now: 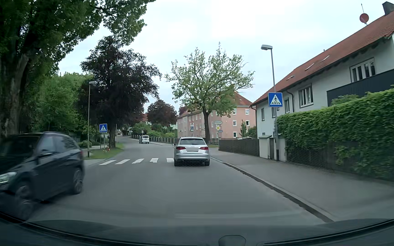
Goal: Follow the waypoints while adhering to traffic rules and regulations
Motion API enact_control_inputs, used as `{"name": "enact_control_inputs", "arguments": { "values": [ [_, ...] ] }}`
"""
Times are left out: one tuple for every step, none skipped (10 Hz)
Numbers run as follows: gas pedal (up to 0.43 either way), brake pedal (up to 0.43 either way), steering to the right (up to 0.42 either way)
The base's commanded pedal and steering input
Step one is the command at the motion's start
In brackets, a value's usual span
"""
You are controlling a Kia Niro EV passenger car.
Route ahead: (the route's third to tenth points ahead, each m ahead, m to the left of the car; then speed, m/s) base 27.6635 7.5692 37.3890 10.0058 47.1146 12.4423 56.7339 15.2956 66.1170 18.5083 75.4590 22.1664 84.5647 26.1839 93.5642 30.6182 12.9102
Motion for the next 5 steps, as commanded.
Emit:
{"name": "enact_control_inputs", "arguments": {
  "values": [
    [0.087, 0.000, -0.044],
    [0.087, 0.000, -0.045],
    [0.087, 0.000, -0.045],
    [0.087, 0.000, -0.044],
    [0.087, 0.000, -0.044]
  ]
}}
